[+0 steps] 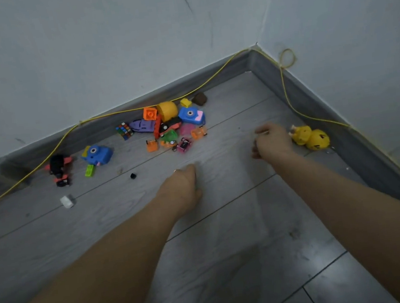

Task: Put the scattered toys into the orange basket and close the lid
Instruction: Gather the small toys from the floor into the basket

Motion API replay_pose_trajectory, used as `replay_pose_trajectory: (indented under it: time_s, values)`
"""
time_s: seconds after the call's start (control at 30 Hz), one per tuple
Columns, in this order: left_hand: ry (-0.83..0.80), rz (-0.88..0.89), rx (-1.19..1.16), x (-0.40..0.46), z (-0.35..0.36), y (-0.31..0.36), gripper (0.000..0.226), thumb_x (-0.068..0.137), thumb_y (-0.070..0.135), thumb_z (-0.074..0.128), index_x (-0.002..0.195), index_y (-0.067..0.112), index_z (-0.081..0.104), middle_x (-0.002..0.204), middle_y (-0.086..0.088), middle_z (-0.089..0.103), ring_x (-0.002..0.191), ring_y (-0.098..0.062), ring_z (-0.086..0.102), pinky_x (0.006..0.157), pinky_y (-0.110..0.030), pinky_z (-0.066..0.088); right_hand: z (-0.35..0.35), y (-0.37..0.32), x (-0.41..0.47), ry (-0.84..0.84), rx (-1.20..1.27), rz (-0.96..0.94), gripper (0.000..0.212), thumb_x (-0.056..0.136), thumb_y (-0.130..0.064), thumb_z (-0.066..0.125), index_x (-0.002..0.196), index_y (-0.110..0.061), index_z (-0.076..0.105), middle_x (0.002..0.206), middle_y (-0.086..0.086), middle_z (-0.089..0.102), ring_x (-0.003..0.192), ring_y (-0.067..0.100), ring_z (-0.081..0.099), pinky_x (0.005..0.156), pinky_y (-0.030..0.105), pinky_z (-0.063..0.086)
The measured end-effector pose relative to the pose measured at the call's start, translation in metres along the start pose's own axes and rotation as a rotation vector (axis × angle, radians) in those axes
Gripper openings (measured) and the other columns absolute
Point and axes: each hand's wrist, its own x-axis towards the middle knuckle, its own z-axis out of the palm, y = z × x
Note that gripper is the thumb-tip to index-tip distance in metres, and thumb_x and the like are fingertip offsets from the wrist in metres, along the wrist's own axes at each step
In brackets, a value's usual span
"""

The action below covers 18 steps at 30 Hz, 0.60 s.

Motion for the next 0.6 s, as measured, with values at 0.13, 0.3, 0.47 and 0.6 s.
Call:
replay_pose_trajectory:
  time_s: [0.13, 0.3, 0.47, 0.6]
  values:
    - [0.039, 0.020, 0.004, 0.012, -0.008, 0.021, 0.033, 0.093, 0.028, 0.056, 0.117, 0.010, 0.042, 0.110, -0.017, 0.056, 0.099, -0.034, 0.057, 0.071, -0.037, 0.044, -0.052, 0.009, 0.016, 0.336, -0.474, -0.275, 0.038, 0.086, -0.004, 0.055, 0.124, -0.005, 0.049, 0.127, 0.023, 0.047, 0.102, 0.044, 0.056, 0.086, 0.048, 0.048]
    - [0.113, -0.026, 0.026, 0.018, -0.019, 0.018, 0.019, 0.094, 0.029, 0.055, 0.104, 0.018, 0.043, 0.106, -0.011, 0.058, 0.091, -0.028, 0.057, 0.067, -0.035, 0.045, -0.077, 0.025, 0.018, 0.283, -0.752, -0.198, 0.062, 0.092, -0.033, 0.058, 0.144, -0.015, 0.031, 0.143, 0.022, 0.028, 0.103, 0.046, 0.057, 0.083, 0.047, 0.045]
    - [0.207, -0.087, 0.089, 0.023, -0.020, 0.013, 0.038, 0.094, 0.036, 0.055, 0.126, 0.024, 0.038, 0.105, -0.008, 0.061, 0.087, -0.026, 0.059, 0.064, -0.034, 0.049, -0.069, 0.031, 0.014, 0.065, -0.662, -0.013, 0.060, 0.080, -0.016, 0.064, 0.136, -0.010, 0.041, 0.139, 0.026, 0.036, 0.121, 0.045, 0.048, 0.097, 0.040, 0.041]
    - [0.272, -0.114, 0.038, 0.032, -0.020, 0.006, 0.052, 0.095, 0.031, 0.054, 0.142, 0.030, 0.030, 0.105, -0.007, 0.062, 0.089, -0.026, 0.062, 0.065, -0.037, 0.054, -0.026, 0.025, 0.000, -0.087, -0.687, -0.239, 0.056, 0.074, -0.017, 0.069, 0.127, -0.019, 0.051, 0.122, 0.019, 0.055, 0.106, 0.040, 0.058, 0.086, 0.038, 0.047]
